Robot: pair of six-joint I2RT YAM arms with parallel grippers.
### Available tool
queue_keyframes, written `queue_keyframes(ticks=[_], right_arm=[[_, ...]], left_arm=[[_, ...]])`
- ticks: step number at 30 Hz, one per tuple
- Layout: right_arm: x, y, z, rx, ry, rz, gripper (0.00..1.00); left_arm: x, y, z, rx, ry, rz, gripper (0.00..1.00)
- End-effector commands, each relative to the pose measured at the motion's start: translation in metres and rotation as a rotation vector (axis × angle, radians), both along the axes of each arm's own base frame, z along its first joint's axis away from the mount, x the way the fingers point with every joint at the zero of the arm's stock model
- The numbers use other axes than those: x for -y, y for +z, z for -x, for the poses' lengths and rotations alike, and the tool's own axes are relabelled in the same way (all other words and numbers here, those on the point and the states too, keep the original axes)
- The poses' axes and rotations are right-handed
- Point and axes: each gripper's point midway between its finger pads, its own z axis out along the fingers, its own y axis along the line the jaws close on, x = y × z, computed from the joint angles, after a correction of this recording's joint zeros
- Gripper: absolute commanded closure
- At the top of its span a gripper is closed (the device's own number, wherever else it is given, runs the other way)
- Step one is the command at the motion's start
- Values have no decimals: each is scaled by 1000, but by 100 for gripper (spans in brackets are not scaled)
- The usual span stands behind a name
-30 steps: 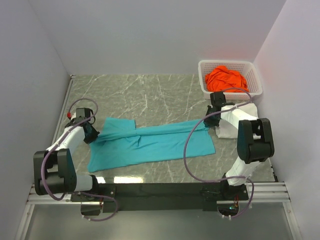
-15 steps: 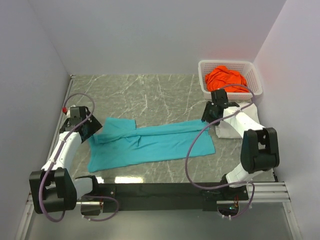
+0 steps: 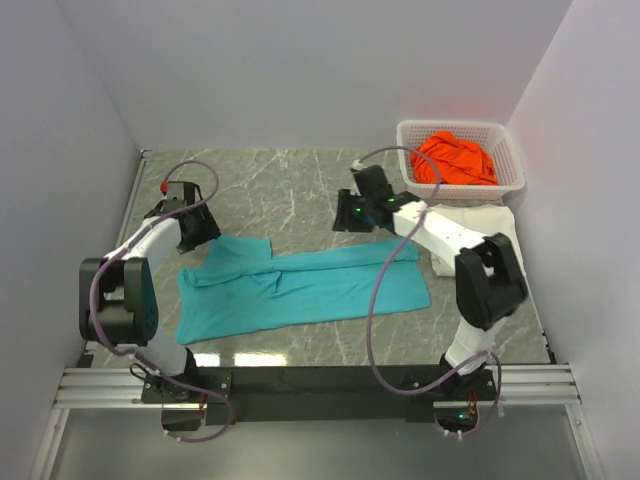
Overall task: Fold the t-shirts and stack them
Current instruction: Fold the tshirt
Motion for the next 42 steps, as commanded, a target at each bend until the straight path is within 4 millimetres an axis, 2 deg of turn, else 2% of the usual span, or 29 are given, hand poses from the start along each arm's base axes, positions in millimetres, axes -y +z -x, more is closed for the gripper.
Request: queue_keyframes(ticks=[1,3,4,6,7,9,10,12,13,14,15,17,19,20,21,22,27,30,31,32,33,35,36,38,42], right_arm=[[-57,14,-18,46,102,-124,48],[-83,18,-21,44,138,-174,48],[-96,8,-21,21,165,-195,49],[-117,10,-24,20,192,-231,49],[-123,-5,-25,-9,199,-232,49],[-143,-4,-24,-19,235,-276,49],[-149,-17,-25,-34,246,-281,49],[-162,-21,-22,-47,272,-300,50],[-166,-32,-22,-61,277,-295,50],[-172,-31,-23,-56,290,-305,50],[-178,-43,-19,-78,302,-299,50],[-188,-45,-19,-84,322,-312,50],[-197,-58,-11,-117,346,-314,50],[-203,-55,-13,-113,355,-323,50],[-207,-57,-12,-120,359,-328,50],[-211,-67,-7,-144,368,-321,50],[-224,-81,-5,-169,375,-332,52],[-226,-85,-4,-174,378,-329,60],[-226,-86,-3,-177,382,-326,66],[-227,-85,-4,-174,386,-327,69],[-227,-87,-3,-177,388,-324,80],[-227,-85,-5,-169,388,-325,90],[-228,-83,-5,-166,391,-327,99],[-229,-78,-7,-157,398,-332,100],[-232,-51,-9,-112,418,-355,100]], left_arm=[[9,5,-27,41,-62,-28,32],[10,2,-32,31,-71,-32,35],[10,-3,-35,17,-73,-37,37],[13,-8,-37,5,-85,-39,38],[14,-13,-38,-7,-87,-39,39],[17,-17,-40,-13,-97,-36,39],[18,-22,-39,-27,-100,-39,40],[18,-27,-39,-40,-97,-41,40],[18,-32,-38,-56,-98,-41,40],[18,-34,-37,-57,-96,-40,41],[19,-36,-37,-61,-94,-37,41],[19,-42,-35,-76,-94,-31,42],[19,-48,-32,-93,-93,-33,44],[19,-49,-31,-98,-94,-35,45],[19,-51,-31,-102,-95,-34,47],[19,-54,-30,-111,-94,-35,49],[20,-67,-23,-152,-104,-36,59],[22,-71,-21,-164,-110,-35,69],[23,-73,-21,-167,-115,-32,74],[23,-74,-21,-169,-117,-32,76],[24,-76,-19,-175,-121,-31,82],[24,-77,-18,-182,-124,-28,91],[26,-77,-19,-179,-131,-26,99],[27,-75,-20,-171,-134,-20,99],[25,-59,-23,-141,-128,-30,99]])
